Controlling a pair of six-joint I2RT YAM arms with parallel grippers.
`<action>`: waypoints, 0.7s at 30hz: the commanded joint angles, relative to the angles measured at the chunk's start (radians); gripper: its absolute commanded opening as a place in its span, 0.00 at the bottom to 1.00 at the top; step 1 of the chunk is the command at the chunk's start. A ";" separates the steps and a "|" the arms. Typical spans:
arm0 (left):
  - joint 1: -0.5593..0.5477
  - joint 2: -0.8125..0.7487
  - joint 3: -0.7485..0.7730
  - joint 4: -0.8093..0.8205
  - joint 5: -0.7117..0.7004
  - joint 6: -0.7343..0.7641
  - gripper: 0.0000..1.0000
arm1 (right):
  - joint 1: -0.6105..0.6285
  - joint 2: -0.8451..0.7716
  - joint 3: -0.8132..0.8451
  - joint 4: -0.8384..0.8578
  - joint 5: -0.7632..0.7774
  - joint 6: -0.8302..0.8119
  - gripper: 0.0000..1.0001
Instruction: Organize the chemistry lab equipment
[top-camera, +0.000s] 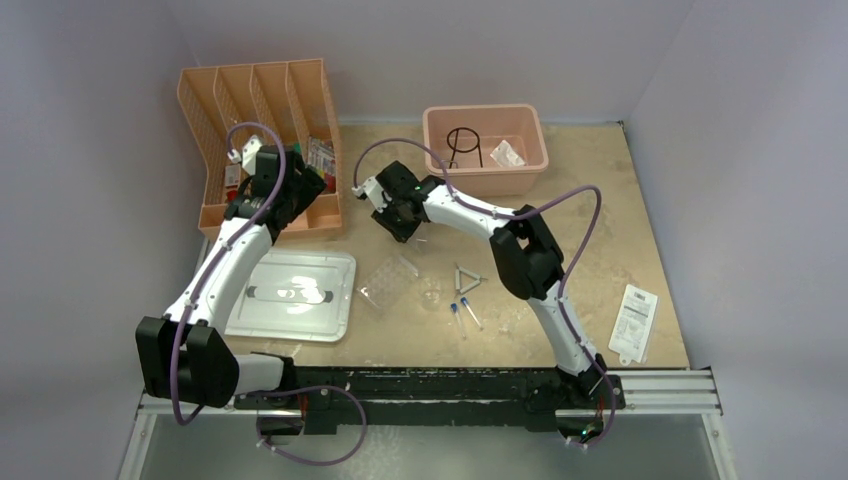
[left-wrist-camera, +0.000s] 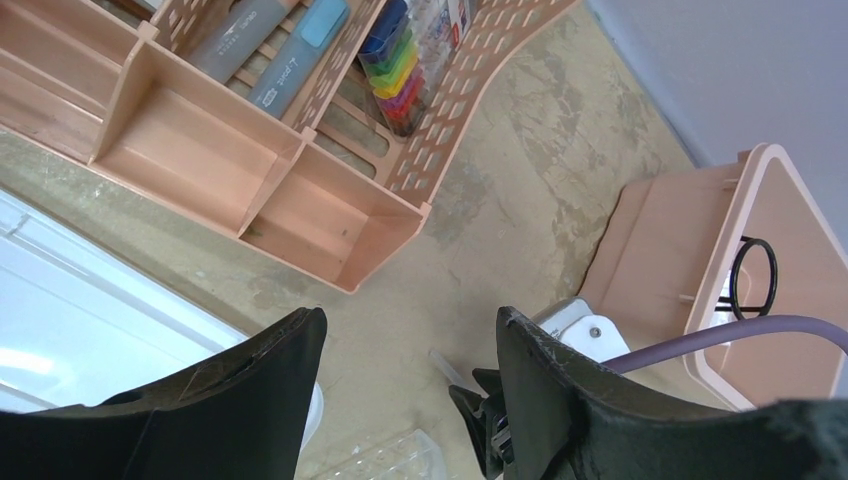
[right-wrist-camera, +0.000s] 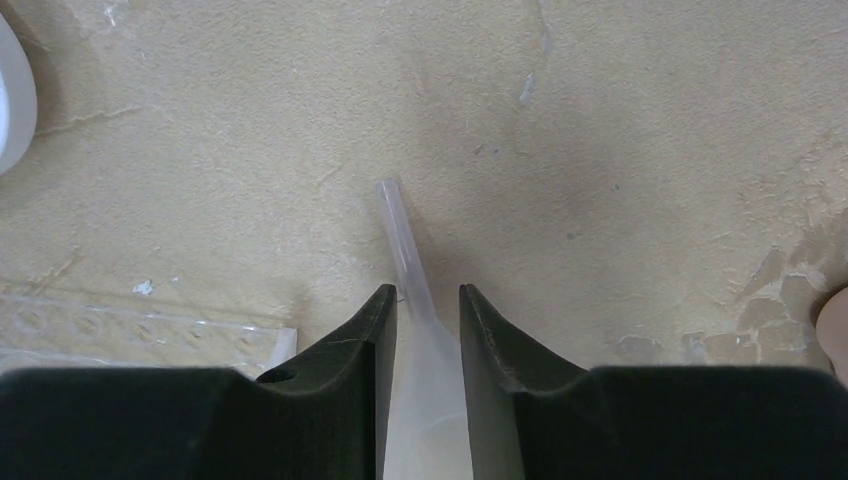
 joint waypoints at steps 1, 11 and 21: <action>0.008 -0.034 0.006 -0.001 0.004 0.024 0.64 | -0.002 0.006 -0.004 -0.008 -0.012 -0.038 0.32; 0.008 -0.036 -0.001 0.003 0.019 0.030 0.64 | -0.002 0.022 -0.010 -0.003 0.040 -0.024 0.12; 0.008 -0.036 -0.017 0.004 0.040 0.048 0.64 | -0.011 -0.105 0.055 0.014 0.042 0.077 0.00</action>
